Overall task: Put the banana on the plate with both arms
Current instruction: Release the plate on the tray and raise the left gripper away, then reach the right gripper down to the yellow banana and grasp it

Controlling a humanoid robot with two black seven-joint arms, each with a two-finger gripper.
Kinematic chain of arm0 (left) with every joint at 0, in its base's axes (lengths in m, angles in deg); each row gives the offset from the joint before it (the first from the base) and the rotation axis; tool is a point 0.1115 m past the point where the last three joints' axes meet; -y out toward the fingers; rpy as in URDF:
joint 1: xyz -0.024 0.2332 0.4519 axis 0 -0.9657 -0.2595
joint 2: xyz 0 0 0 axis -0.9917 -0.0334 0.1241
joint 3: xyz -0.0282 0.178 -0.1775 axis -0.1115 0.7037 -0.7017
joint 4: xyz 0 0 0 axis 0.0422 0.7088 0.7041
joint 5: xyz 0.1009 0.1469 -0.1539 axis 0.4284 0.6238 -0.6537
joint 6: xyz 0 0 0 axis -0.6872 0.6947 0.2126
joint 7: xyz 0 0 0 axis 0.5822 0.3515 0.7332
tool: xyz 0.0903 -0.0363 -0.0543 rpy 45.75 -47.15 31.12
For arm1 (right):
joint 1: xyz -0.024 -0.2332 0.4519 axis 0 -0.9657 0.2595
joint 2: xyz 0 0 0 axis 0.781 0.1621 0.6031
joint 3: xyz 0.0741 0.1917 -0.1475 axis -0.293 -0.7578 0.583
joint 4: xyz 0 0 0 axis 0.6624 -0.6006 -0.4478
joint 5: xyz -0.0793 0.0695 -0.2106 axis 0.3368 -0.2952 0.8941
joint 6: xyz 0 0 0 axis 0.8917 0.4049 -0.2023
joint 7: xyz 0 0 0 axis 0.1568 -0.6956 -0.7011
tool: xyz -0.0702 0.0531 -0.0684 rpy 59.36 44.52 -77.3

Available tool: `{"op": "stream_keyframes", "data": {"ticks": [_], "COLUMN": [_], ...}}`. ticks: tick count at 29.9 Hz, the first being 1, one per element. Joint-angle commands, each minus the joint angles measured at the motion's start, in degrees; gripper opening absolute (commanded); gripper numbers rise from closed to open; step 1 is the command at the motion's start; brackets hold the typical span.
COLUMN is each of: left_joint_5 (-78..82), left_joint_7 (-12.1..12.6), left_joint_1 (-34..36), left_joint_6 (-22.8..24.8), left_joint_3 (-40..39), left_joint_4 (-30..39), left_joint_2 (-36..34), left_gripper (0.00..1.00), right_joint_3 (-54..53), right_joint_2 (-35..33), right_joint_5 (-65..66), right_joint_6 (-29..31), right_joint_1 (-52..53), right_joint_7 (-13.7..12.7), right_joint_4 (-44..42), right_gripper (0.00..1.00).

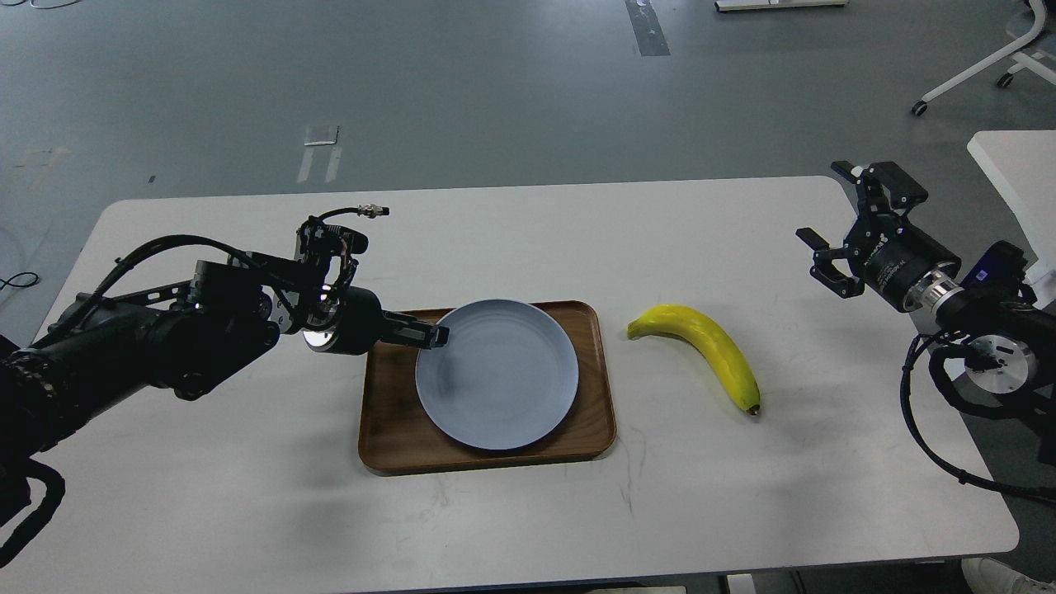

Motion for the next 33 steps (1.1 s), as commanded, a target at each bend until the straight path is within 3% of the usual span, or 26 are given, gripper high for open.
{"op": "stream_keyframes", "data": {"ticks": [1, 5, 9, 13, 19, 23, 27, 29, 33], "left_joint_5": [-0.51, -1.74, -15.24, -47.17, -73.78, -77.85, -79.52, -79.52, -79.61], "left_joint_7": [-0.14, -0.14, -0.14, -0.14, -0.14, -0.14, -0.14, -0.14, -0.14], "left_joint_1": [0.32, 0.58, 1.11, 2.26, 0.94, -4.94, -14.25, -15.58, -16.03], "left_joint_6": [0.0, 0.0, 0.0, 0.0, 0.0, 0.0, 0.0, 0.0, 0.0], "left_joint_3": [-0.08, -0.34, -2.01, -2.28, -5.25, -10.26, -22.2, -24.33, -25.04], "left_joint_4": [-0.02, 0.07, 0.16, 0.59, 0.95, 0.95, 1.03, 1.04, 1.04], "left_joint_2": [-0.17, -0.17, -0.87, -5.6, -12.11, -14.93, -15.55, -15.55, -15.55], "left_gripper": [1.0, 1.0, 1.0, 1.0, 1.0, 1.0, 1.0, 1.0, 1.0], "right_joint_3": [0.0, 0.0, 0.0, 0.09, 0.17, 0.26, 0.35, 0.35, 1.93], "right_joint_2": [0.0, -0.09, -0.09, 0.0, 0.09, 0.44, 0.44, 0.0, -2.63], "right_joint_5": [0.0, 0.0, 0.0, 0.0, 0.17, 2.54, 10.26, 13.69, 32.47], "right_joint_6": [0.0, 0.0, 0.0, 0.0, 0.0, 0.0, 0.0, 0.0, 0.0], "right_joint_1": [-0.16, -0.07, -0.07, 0.02, 0.11, 0.02, 0.37, 0.46, 5.63], "right_joint_7": [0.0, 0.0, 0.0, 0.0, 0.0, 0.0, 0.0, 0.0, 0.0], "right_joint_4": [0.0, 0.0, 0.09, 0.18, 0.35, 0.44, 0.96, 1.58, 5.09], "right_gripper": [1.0, 1.0, 1.0, 1.0, 1.0, 1.0, 1.0, 1.0, 1.0]}}
